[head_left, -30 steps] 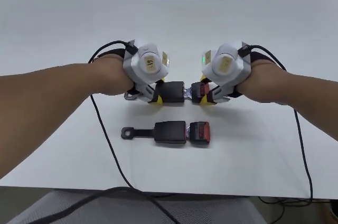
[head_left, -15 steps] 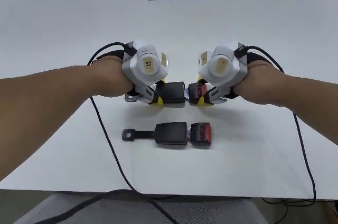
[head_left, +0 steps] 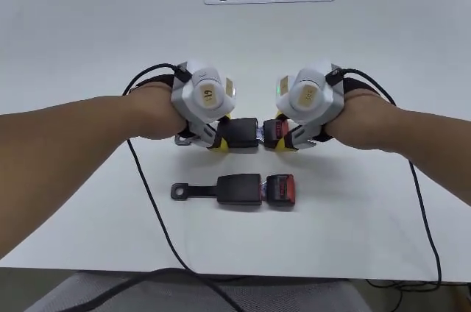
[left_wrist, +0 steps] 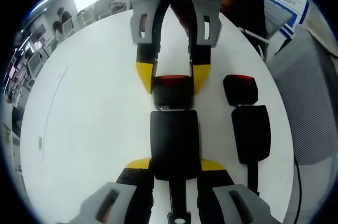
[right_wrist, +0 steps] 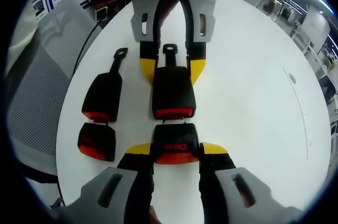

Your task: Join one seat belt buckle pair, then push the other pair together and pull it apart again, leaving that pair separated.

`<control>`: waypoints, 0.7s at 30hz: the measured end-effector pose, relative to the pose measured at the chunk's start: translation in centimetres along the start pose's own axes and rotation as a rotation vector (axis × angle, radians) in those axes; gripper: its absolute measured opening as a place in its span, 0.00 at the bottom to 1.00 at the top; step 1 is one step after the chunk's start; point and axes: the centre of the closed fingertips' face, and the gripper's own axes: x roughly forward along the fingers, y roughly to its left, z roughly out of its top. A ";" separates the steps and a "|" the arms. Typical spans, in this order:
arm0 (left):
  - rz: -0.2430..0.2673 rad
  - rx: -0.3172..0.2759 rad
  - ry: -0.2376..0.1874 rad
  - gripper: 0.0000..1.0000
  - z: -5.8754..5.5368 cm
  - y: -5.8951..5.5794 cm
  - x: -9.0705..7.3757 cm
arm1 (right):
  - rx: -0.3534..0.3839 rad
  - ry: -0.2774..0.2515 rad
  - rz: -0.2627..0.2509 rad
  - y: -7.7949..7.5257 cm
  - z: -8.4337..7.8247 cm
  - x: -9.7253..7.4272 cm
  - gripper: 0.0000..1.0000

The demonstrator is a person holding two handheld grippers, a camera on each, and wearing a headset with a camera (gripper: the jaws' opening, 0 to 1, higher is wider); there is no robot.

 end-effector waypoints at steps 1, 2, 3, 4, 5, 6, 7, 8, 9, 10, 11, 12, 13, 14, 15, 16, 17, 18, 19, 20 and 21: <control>0.000 0.001 0.001 0.31 0.0 -0.1 0.0 | 0.001 0.000 0.000 0.0 0.0 0.0 0.31; 0.001 0.001 0.002 0.31 0.1 -0.1 -0.1 | 0.001 0.000 0.001 0.1 0.0 0.0 0.31; 0.001 0.002 0.002 0.31 0.0 -0.1 0.0 | 0.001 0.000 0.001 0.1 0.0 -0.1 0.31; 0.001 0.001 0.002 0.31 0.0 0.0 0.0 | 0.002 0.000 0.001 0.1 0.0 -0.1 0.32; 0.001 0.003 0.001 0.31 0.0 0.0 0.0 | 0.003 0.001 0.000 0.1 0.0 -0.1 0.32; 0.000 0.005 0.001 0.31 0.0 0.0 0.0 | 0.005 0.002 -0.001 0.2 -0.1 -0.2 0.32; -0.001 0.005 -0.001 0.31 0.0 -0.1 -0.1 | 0.010 0.002 -0.003 0.3 -0.3 -0.2 0.32; -0.001 0.005 -0.001 0.31 0.0 -0.1 -0.1 | 0.014 -0.001 -0.004 0.3 -0.3 -0.3 0.32; -0.002 0.006 0.001 0.31 0.0 0.0 -0.1 | 0.016 -0.005 -0.006 0.3 -0.4 -0.4 0.32; -0.002 0.007 0.003 0.31 0.0 0.0 -0.1 | 0.018 -0.007 -0.007 0.3 -0.4 -0.4 0.32; -0.001 0.008 0.004 0.31 0.0 0.0 -0.1 | 0.020 -0.008 -0.008 0.3 -0.5 -0.4 0.32; -0.001 0.008 0.004 0.31 0.0 0.0 -0.1 | 0.021 -0.009 -0.009 0.3 -0.5 -0.5 0.32; -0.001 0.007 0.003 0.31 0.0 -0.1 -0.1 | 0.022 -0.010 -0.009 0.3 -0.6 -0.5 0.32; 0.000 0.007 0.002 0.31 0.0 -0.1 -0.1 | 0.021 -0.010 -0.009 0.3 -0.6 -0.5 0.32; -0.001 0.006 0.001 0.31 -0.1 0.0 0.0 | 0.021 -0.007 -0.009 0.3 -0.6 -0.6 0.32; -0.001 0.006 0.000 0.31 -0.1 0.0 0.0 | 0.019 -0.004 -0.009 0.4 -0.8 -0.6 0.32; -0.001 0.004 -0.002 0.31 -0.1 0.0 -0.1 | 0.018 -0.004 -0.009 0.4 -1.0 -0.6 0.32; 0.000 0.003 -0.002 0.31 0.0 -0.1 -0.1 | 0.018 0.001 -0.009 0.3 -1.2 -0.7 0.32; 0.000 0.001 -0.003 0.31 -0.1 0.0 0.0 | 0.021 -0.003 -0.007 0.2 -1.4 -0.8 0.32; 0.000 0.003 -0.003 0.31 -0.1 0.0 0.0 | 0.024 -0.007 -0.005 0.2 -1.5 -0.9 0.32; -0.001 0.005 -0.002 0.31 0.0 0.0 0.0 | 0.019 -0.009 -0.003 0.3 -1.4 -0.8 0.32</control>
